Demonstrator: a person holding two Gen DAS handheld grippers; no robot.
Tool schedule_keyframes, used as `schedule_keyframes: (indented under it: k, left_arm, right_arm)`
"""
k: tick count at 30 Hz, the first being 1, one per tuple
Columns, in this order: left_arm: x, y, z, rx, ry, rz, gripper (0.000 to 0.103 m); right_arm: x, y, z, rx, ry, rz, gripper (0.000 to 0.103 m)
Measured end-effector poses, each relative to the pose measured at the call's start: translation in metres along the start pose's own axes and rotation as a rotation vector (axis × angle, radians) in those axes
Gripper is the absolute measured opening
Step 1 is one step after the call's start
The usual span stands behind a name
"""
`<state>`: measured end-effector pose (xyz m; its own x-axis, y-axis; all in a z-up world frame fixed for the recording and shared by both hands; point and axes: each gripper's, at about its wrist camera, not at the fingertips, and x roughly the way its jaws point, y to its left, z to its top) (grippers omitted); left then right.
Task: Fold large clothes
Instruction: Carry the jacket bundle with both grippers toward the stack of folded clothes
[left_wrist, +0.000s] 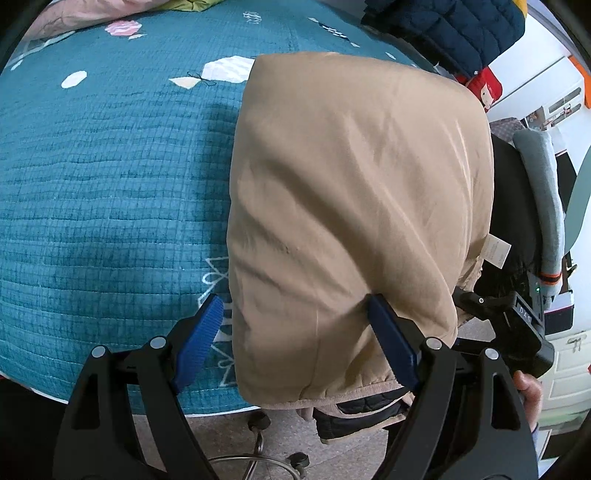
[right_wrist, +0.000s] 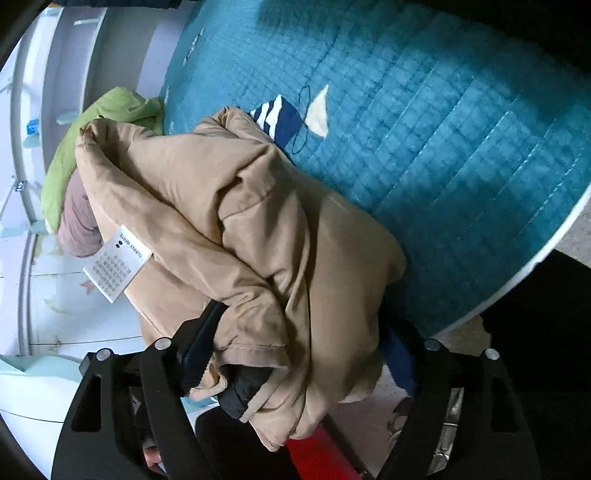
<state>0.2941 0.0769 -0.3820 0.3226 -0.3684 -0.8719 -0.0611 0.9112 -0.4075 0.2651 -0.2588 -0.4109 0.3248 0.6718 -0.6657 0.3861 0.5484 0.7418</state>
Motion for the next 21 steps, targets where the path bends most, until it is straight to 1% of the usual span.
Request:
schedule_keyframes:
  k: [2, 4, 6, 7, 9, 11, 14, 15, 16, 17, 18, 19, 20, 21]
  left_arm:
    - [0.001, 0.000, 0.000, -0.002, 0.001, 0.000, 0.081]
    - [0.002, 0.001, 0.001, -0.008, 0.004, -0.004, 0.081]
    - [0.003, 0.000, 0.001, -0.009, 0.006, -0.005, 0.081]
    - [0.003, 0.000, 0.001, -0.006, 0.005, -0.004, 0.081]
    - [0.003, 0.001, 0.001, -0.006, 0.004, -0.007, 0.081]
    - [0.003, 0.002, 0.001, -0.014, 0.005, -0.014, 0.081]
    - [0.005, 0.003, 0.002, -0.032, 0.003, -0.041, 0.081]
    - [0.007, 0.003, 0.003, -0.037, 0.005, -0.046, 0.081]
    - [0.010, 0.004, 0.003, -0.048, 0.014, -0.054, 0.083]
    - [0.012, 0.004, 0.003, -0.054, 0.019, -0.055, 0.084]
    - [0.016, 0.005, 0.004, -0.065, 0.022, -0.055, 0.086]
    - [0.018, 0.006, 0.004, -0.072, 0.026, -0.061, 0.087]
    - [0.021, 0.008, 0.005, -0.086, 0.033, -0.076, 0.087]
    - [0.023, 0.011, 0.006, -0.102, 0.040, -0.087, 0.087]
  right_arm:
    - [0.002, 0.001, 0.000, 0.012, 0.024, 0.049, 0.077]
    - [0.006, 0.005, -0.003, -0.002, 0.047, 0.091, 0.077]
    - [0.010, 0.007, -0.004, -0.021, 0.038, 0.048, 0.079]
    - [0.013, 0.005, -0.003, -0.016, 0.034, 0.045, 0.081]
    - [0.016, 0.002, -0.002, 0.014, 0.030, 0.068, 0.084]
    - [0.019, 0.005, 0.000, 0.013, 0.032, 0.076, 0.084]
    - [0.022, 0.015, -0.002, -0.017, 0.052, 0.153, 0.084]
    - [0.025, 0.016, -0.002, -0.021, 0.052, 0.146, 0.084]
    - [0.029, 0.016, -0.001, -0.027, 0.043, 0.110, 0.085]
    - [0.031, 0.014, -0.001, -0.027, 0.039, 0.101, 0.086]
    - [0.035, 0.012, 0.000, -0.021, 0.030, 0.103, 0.089]
    - [0.038, 0.011, 0.001, -0.014, 0.022, 0.108, 0.090]
    - [0.039, 0.011, 0.001, -0.013, 0.013, 0.104, 0.088]
    - [0.038, 0.012, -0.001, -0.018, 0.006, 0.102, 0.079]
